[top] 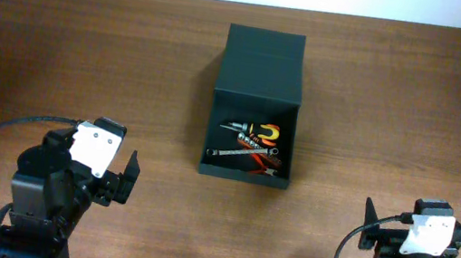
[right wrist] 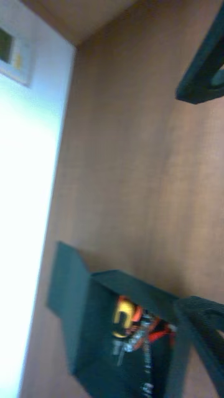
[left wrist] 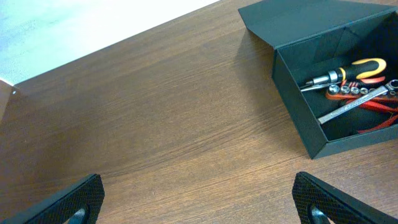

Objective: Pack container

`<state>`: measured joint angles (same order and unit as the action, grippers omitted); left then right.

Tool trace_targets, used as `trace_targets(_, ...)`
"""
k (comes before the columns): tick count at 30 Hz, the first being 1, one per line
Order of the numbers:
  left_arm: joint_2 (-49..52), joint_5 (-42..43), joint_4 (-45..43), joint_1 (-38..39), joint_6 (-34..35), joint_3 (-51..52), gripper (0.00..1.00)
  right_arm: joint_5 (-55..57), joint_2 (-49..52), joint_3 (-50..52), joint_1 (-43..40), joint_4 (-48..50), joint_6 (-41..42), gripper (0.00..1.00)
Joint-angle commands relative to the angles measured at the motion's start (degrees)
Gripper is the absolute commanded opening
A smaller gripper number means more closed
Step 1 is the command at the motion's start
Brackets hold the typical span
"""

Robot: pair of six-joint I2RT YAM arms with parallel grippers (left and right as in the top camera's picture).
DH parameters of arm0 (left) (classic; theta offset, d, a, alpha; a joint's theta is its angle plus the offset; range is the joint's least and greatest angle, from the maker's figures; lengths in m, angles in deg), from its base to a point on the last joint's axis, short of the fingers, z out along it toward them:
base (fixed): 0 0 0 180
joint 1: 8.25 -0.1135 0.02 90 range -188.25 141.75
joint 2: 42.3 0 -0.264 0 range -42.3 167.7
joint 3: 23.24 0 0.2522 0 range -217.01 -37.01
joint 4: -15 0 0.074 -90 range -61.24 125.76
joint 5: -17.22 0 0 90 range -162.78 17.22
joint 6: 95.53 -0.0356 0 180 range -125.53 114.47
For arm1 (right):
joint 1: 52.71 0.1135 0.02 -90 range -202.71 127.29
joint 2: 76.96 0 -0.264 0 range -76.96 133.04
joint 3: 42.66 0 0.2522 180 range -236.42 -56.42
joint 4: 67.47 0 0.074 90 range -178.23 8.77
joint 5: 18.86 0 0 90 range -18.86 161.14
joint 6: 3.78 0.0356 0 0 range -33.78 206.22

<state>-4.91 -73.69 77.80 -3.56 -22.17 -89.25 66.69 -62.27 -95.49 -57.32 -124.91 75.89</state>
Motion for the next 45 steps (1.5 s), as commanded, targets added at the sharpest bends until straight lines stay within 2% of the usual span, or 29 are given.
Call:
trace_targets(1, -0.2, -0.6, -0.2, -0.1, 0.8, 0.3, 0.99, -0.9, -2.6, 8.5, 1.1, 10.3, 0.2, 0.99)
trace_targets(6, -0.2, -0.6, -0.2, -0.1, 0.8, 0.3, 0.99, 0.7, -2.6, 22.6, 3.3, 31.6, 0.0, 0.99)
trace_targets(9, -0.2, -0.6, -0.2, -0.1, 0.8, 0.3, 0.99, 2.2, -3.4, 28.9, 5.4, 37.1, 0.0, 0.99)
trace_targets(17, -0.2, -0.6, -0.2, -0.1, 0.8, 0.3, 0.99, 2.3, -14.1, 36.8, 6.5, 34.9, 0.3, 0.99)
trace_targets(29, -0.2, -0.6, -0.2, -0.1, 0.8, 0.3, 0.99, 3.8, -14.5, 36.8, 6.4, 34.9, 0.4, 0.99)
trace_targets(34, -0.2, -0.6, -0.2, -0.1, 0.8, 0.3, 0.99, 7.4, -14.5, 36.8, 6.4, 34.9, 10.0, 0.99)
trace_targets(45, -0.2, -0.6, -0.2, -0.1, 0.8, 0.3, 0.99, 7.8, -14.5, 36.8, 6.4, 35.0, 13.8, 0.99)
